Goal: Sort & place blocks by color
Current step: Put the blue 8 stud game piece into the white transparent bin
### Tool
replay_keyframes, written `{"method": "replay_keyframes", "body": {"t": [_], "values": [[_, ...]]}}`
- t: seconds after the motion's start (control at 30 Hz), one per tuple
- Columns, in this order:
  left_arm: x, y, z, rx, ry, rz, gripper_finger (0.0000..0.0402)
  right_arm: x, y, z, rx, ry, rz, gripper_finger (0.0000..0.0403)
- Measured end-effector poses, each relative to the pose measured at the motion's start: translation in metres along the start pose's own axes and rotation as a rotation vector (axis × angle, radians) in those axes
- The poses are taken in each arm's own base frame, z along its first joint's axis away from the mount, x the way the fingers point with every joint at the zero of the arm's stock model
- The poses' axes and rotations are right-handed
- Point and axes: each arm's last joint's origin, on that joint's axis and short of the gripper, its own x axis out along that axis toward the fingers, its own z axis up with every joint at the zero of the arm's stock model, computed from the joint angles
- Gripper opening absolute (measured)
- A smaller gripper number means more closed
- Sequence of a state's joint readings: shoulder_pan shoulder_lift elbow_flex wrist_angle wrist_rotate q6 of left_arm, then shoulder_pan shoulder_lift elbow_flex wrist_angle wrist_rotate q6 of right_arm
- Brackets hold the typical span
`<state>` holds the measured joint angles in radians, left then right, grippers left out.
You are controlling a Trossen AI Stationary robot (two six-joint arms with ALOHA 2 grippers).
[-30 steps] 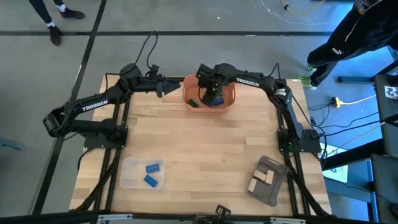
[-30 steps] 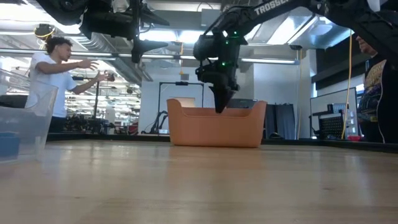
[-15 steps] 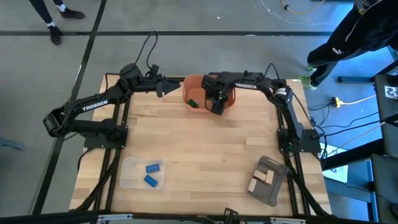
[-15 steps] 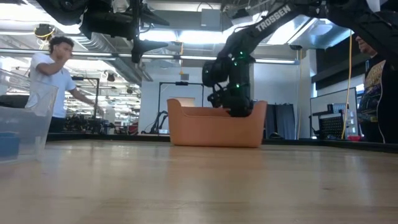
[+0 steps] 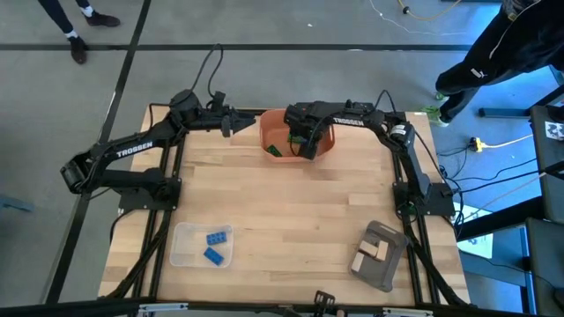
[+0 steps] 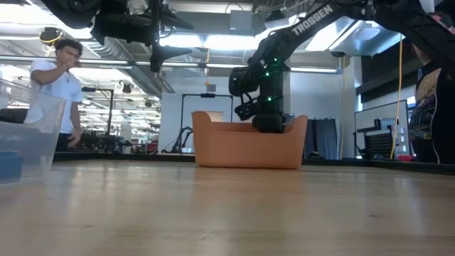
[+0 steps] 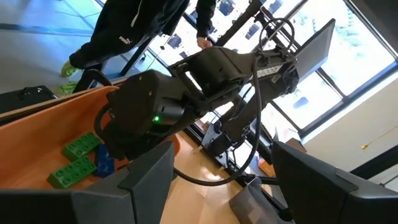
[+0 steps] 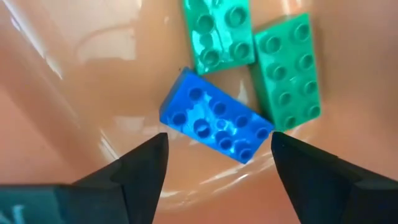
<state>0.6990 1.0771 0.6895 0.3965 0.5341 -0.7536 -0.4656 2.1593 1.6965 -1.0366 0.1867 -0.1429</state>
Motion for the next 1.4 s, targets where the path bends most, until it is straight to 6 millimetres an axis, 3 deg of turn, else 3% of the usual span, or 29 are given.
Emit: {"method": "replay_keyframes", "body": {"t": [0.2, 0.5, 0.77, 0.9, 1.2, 1.4], "values": [[0.0, 0.0, 0.0, 0.0, 0.001, -0.001, 0.0261, -0.005, 0.001, 0.004, -0.021, -0.023, 0.003, 0.0284], [0.0, 0.0, 0.0, -0.004, 0.003, -0.002, 0.0261, 0.016, 0.007, -0.004, -0.183, -0.026, 0.028, 0.0284], [0.0, 0.0, -0.001, -0.007, 0.007, 0.002, 0.0261, 0.029, 0.011, -0.01, -0.181, -0.036, 0.013, 0.0278], [0.0, 0.0, -0.001, -0.008, 0.01, -0.001, 0.0261, 0.031, 0.012, -0.012, -0.177, -0.028, 0.0, 0.0224], [0.0, 0.0, -0.001, -0.008, 0.009, -0.001, 0.0261, 0.027, 0.012, -0.008, -0.16, -0.029, -0.017, 0.0025], [0.0, 0.0, -0.001, -0.008, 0.01, -0.001, 0.0261, 0.01, 0.006, 0.004, -0.185, -0.052, -0.02, 0.0007]]}}
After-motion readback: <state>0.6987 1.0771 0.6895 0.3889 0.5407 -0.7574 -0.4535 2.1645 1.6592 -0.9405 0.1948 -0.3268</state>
